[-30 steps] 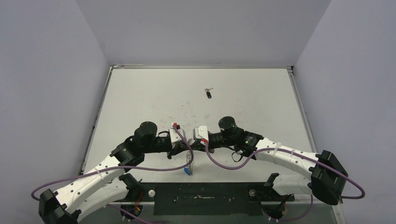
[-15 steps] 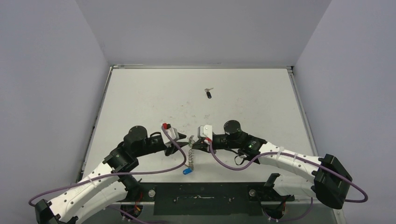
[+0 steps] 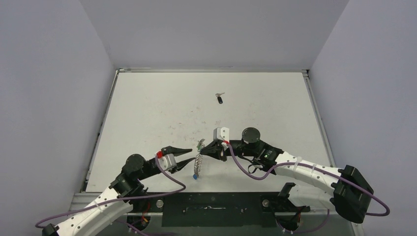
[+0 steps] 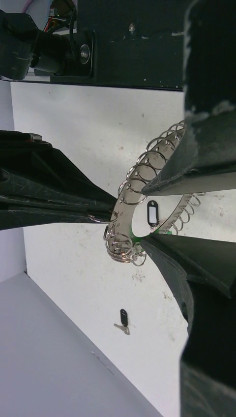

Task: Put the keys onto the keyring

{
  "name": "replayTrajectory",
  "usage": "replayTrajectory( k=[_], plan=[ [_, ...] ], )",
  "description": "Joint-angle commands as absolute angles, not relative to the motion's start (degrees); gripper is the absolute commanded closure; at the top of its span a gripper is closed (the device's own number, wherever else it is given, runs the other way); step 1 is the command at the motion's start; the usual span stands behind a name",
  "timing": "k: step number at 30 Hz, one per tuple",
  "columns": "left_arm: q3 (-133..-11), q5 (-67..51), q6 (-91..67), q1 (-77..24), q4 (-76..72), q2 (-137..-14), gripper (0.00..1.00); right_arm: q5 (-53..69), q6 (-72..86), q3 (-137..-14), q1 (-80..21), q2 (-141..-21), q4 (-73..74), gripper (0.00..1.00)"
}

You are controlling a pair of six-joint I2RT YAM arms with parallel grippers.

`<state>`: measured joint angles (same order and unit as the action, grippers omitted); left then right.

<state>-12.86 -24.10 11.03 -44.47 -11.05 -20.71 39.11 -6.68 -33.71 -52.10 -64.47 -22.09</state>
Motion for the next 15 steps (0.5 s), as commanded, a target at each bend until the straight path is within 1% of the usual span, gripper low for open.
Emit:
replayTrajectory(
  k=[1, 6, 9, 15],
  plan=[
    [-10.84, -25.41, 9.90, -44.41, -23.14, -19.74, 0.68, 42.79, -4.83, -33.51, -51.86, -62.41, -29.67, 1.00],
    [-11.70, -25.98, 9.11, -44.39, -24.60, -21.88, 0.68, 43.59, -4.69, -32.97, -51.86, -62.32, -29.72, 1.00],
    [-12.73, -26.65, 8.24, -44.39, -24.49, -23.51, 0.75, 43.59, -5.18, -32.87, -51.87, -62.44, -29.22, 1.00],
    [-13.84, -30.16, 7.36, -44.39, -25.81, -27.46, 0.76, 43.59, -5.16, -33.34, -51.98, -62.76, -29.14, 1.00]
  ],
)
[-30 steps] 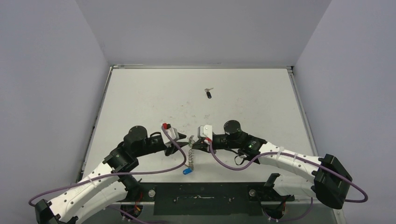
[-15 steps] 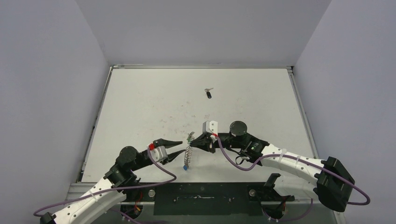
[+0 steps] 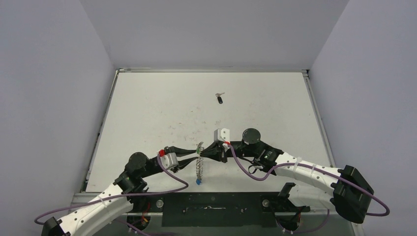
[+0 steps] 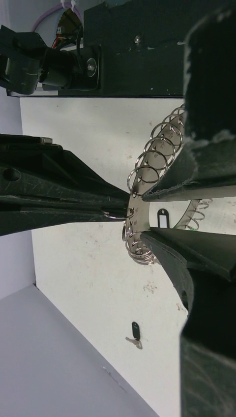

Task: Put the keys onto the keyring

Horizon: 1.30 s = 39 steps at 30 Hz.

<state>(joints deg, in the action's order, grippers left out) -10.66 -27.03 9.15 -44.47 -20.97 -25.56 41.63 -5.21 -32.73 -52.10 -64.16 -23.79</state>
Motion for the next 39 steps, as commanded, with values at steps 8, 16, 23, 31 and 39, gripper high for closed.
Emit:
replayTrajectory(
  k=[8, 16, 23, 31, 39],
  plan=[
    [-14.88, -29.90, 6.64, -44.39, -27.86, -30.04, 0.74, 43.63, -6.45, -33.76, -52.03, -62.93, -26.96, 1.00],
    [-15.46, -29.79, 6.82, -44.43, -28.52, -31.17, 0.84, 44.01, -6.97, -33.95, -52.11, -62.97, -25.95, 1.00],
    [-16.22, -30.48, 7.82, -44.50, -27.36, -33.05, 0.94, 44.12, -6.86, -33.94, -52.12, -63.06, -25.95, 1.00],
    [-17.83, -30.41, 9.40, -44.49, -25.12, -34.72, 0.83, 44.21, -7.12, -34.02, -52.26, -62.94, -25.20, 1.00],
    [-19.19, -31.35, 12.89, -44.48, -20.09, -36.36, 0.82, 44.04, -7.46, -34.01, -52.30, -62.77, -24.83, 1.00]
  ],
)
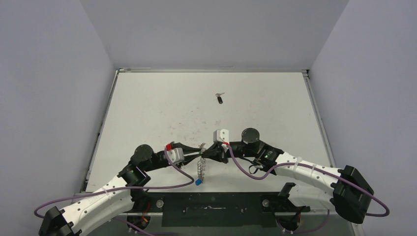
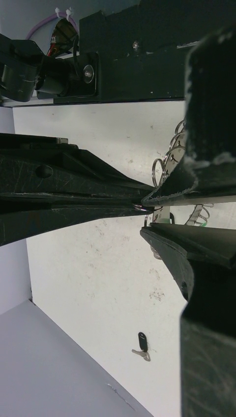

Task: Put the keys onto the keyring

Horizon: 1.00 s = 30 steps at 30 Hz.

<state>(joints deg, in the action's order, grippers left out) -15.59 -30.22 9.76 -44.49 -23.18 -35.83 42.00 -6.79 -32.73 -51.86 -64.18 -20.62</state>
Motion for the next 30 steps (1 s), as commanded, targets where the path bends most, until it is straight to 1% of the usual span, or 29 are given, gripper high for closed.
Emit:
replayTrajectory(
  k=[1, 4, 7, 12, 16, 21, 24, 28, 30],
  plan=[
    [-19.50, -31.11, 13.50, -44.54, -18.96, -36.21, 0.82, 44.03, -7.51, -34.06, -52.34, -62.68, -24.68, 1.00],
    [-20.26, -29.72, 14.74, -44.52, -15.83, -35.08, 0.79, 43.78, -7.77, -33.98, -52.30, -62.41, -24.31, 1.00],
    [-20.24, -28.89, 15.28, -44.43, -14.01, -32.95, 0.78, 43.47, -7.86, -33.68, -52.30, -62.16, -24.22, 1.00],
    [-19.95, -28.57, 15.38, -44.45, -11.94, -30.37, 0.83, 43.33, -7.71, -33.66, -52.39, -62.38, -24.52, 1.00],
    [-19.86, -28.67, 15.36, -44.46, -11.55, -30.61, 0.84, 43.50, -7.56, -33.82, -52.39, -62.60, -24.68, 1.00],
    [-20.38, -30.33, 15.11, -44.49, -14.47, -33.56, 0.78, 43.38, -7.47, -33.75, -52.49, -62.67, -24.74, 1.00],
    [-20.78, -31.24, 14.50, -44.48, -16.88, -35.62, 0.77, 43.08, -7.47, -33.75, -52.52, -62.67, -24.86, 1.00],
    [-21.08, -31.80, 13.74, -44.54, -18.74, -36.84, 0.73, 42.98, -7.47, -33.71, -52.50, -62.75, -24.69, 1.00],
    [-21.09, -31.86, 13.38, -44.56, -19.19, -36.77, 0.73, 42.98, -7.47, -33.66, -52.50, -62.82, -24.61, 1.00]
  ],
)
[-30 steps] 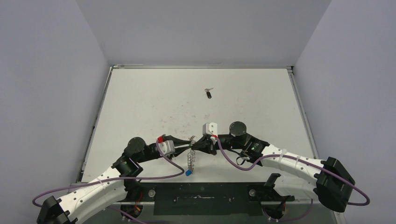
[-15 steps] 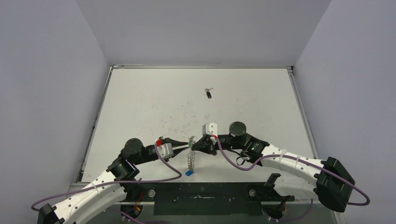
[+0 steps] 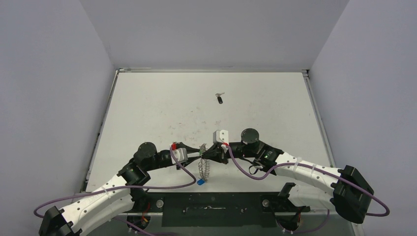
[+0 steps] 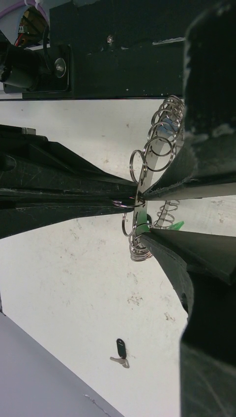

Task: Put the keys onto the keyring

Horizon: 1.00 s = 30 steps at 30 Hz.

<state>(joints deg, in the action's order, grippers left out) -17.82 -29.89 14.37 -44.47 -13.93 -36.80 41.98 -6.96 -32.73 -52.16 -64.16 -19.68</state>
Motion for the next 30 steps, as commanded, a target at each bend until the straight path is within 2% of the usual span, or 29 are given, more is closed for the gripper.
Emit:
replayTrajectory(
  k=[1, 8, 12, 15, 24, 28, 30],
  plan=[
    [-21.09, -31.98, 13.30, -44.53, -19.37, -36.62, 0.74, 42.98, -7.47, -33.66, -52.54, -62.84, -24.54, 1.00],
    [-21.31, -31.90, 12.66, -44.59, -19.41, -35.74, 0.78, 42.67, -7.47, -33.57, -52.58, -63.01, -24.54, 1.00],
    [-21.65, -32.14, 12.61, -44.49, -18.94, -35.53, 0.69, 42.29, -7.51, -33.49, -52.63, -63.02, -24.35, 1.00],
    [-21.66, -32.16, 12.65, -44.56, -18.84, -35.05, 0.69, 42.10, -7.47, -33.49, -52.58, -63.01, -24.43, 1.00],
    [-21.53, -32.26, 12.51, -44.54, -18.54, -34.89, 0.86, 41.92, -7.12, -33.66, -52.66, -63.10, -24.29, 1.00],
    [-21.46, -31.93, 12.06, -44.59, -18.81, -34.67, 0.87, 42.00, -7.03, -33.57, -52.81, -63.19, -24.20, 1.00],
    [-21.49, -31.75, 11.49, -44.55, -19.32, -34.72, 0.82, 41.93, -7.16, -33.64, -52.99, -63.26, -24.09, 1.00]
  ],
)
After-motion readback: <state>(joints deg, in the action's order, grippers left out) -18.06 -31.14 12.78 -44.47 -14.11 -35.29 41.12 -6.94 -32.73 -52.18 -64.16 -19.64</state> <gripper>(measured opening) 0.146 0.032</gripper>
